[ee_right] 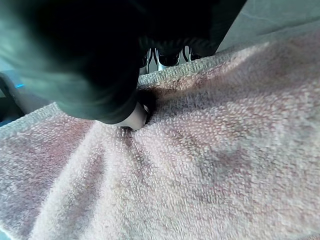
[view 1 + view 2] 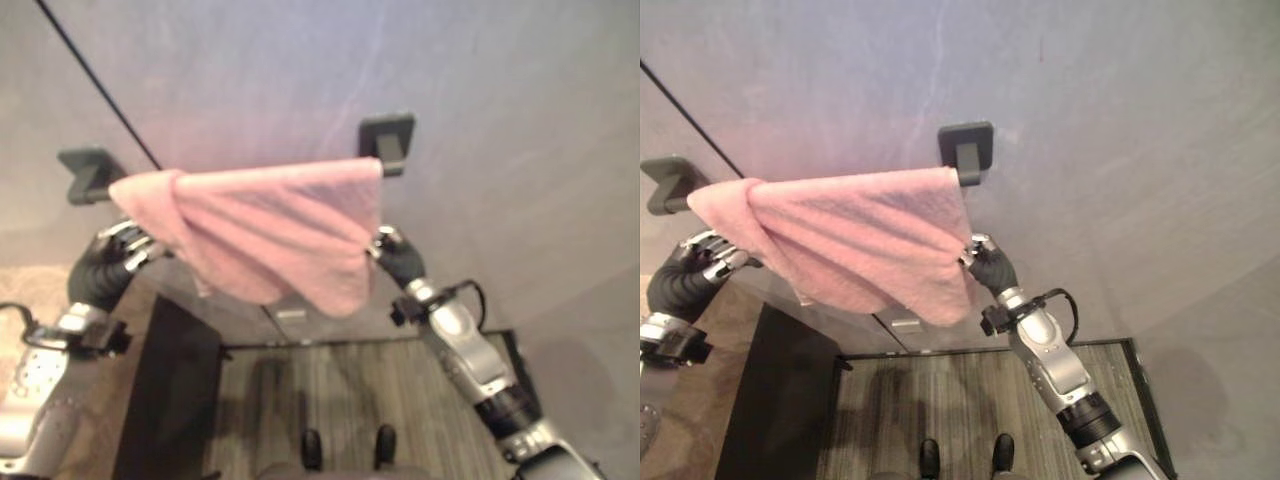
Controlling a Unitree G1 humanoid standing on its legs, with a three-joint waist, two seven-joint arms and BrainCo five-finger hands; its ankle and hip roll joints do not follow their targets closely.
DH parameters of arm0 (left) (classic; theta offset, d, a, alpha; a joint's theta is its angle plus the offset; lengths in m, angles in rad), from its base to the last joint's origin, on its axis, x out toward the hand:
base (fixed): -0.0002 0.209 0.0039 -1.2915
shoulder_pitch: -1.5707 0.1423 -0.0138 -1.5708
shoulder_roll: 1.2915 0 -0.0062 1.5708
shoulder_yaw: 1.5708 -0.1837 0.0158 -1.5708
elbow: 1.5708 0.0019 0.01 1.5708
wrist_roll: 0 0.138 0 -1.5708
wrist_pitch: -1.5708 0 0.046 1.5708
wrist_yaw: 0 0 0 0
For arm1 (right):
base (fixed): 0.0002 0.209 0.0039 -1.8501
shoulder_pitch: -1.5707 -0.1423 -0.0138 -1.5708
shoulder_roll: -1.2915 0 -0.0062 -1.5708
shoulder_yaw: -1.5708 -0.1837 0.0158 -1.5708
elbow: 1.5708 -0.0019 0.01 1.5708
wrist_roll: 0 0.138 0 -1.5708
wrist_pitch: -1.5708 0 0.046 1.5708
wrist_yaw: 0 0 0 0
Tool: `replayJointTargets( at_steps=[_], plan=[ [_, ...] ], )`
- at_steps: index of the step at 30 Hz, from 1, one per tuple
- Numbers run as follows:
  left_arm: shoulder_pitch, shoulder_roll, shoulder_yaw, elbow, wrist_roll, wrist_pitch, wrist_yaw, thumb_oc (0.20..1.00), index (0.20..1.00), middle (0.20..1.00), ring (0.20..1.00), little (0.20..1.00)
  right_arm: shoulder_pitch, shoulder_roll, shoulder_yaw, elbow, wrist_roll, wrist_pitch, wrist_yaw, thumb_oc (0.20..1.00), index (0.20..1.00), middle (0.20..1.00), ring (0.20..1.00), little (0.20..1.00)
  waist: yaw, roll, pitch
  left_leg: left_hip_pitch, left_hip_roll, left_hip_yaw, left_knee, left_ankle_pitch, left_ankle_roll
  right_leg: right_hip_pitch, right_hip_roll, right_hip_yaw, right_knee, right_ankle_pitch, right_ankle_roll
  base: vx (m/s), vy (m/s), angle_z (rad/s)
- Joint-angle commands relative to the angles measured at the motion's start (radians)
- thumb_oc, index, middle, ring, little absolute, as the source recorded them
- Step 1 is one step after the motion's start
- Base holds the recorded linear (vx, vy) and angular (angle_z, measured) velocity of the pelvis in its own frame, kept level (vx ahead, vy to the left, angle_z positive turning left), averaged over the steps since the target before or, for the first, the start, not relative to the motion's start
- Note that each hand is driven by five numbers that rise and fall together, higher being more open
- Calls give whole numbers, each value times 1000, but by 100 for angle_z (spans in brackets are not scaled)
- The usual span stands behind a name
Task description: Put brush and paste in cup on sink, flatten towel.
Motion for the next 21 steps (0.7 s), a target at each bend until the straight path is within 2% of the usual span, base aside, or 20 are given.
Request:
replayJointTargets(
  at_steps=[1, 13, 21],
  plan=[
    [-52, 73, 44, 13, 27, -82, 15, 200, 200, 200, 200, 200, -17, 39, -14, -60, 11, -56, 12, 200, 200, 200, 200, 200, -18, -45, -14, 26, 8, -44, 11, -70, 24, 110, -49, -29, 6, -94, 58, 0, 0, 0],
    [-44, 53, 101, 2, 51, -109, 34, 200, 200, 200, 200, 200, -14, 40, -24, -52, 8, -61, 15, 200, 200, 200, 200, 200, -10, -47, -19, 32, 8, -55, 11, -70, 22, 125, -45, -42, 6, -101, 54, 0, 0, 0],
    [-36, 25, 101, 41, 64, -101, 38, 200, 200, 200, 200, 200, -14, 41, -24, -43, 0, -55, 18, 200, 200, 200, 200, 200, -8, -45, -19, 30, 7, -62, 11, -66, 21, 128, -46, -51, 6, -100, 52, -15, -1, 2]
  ],
)
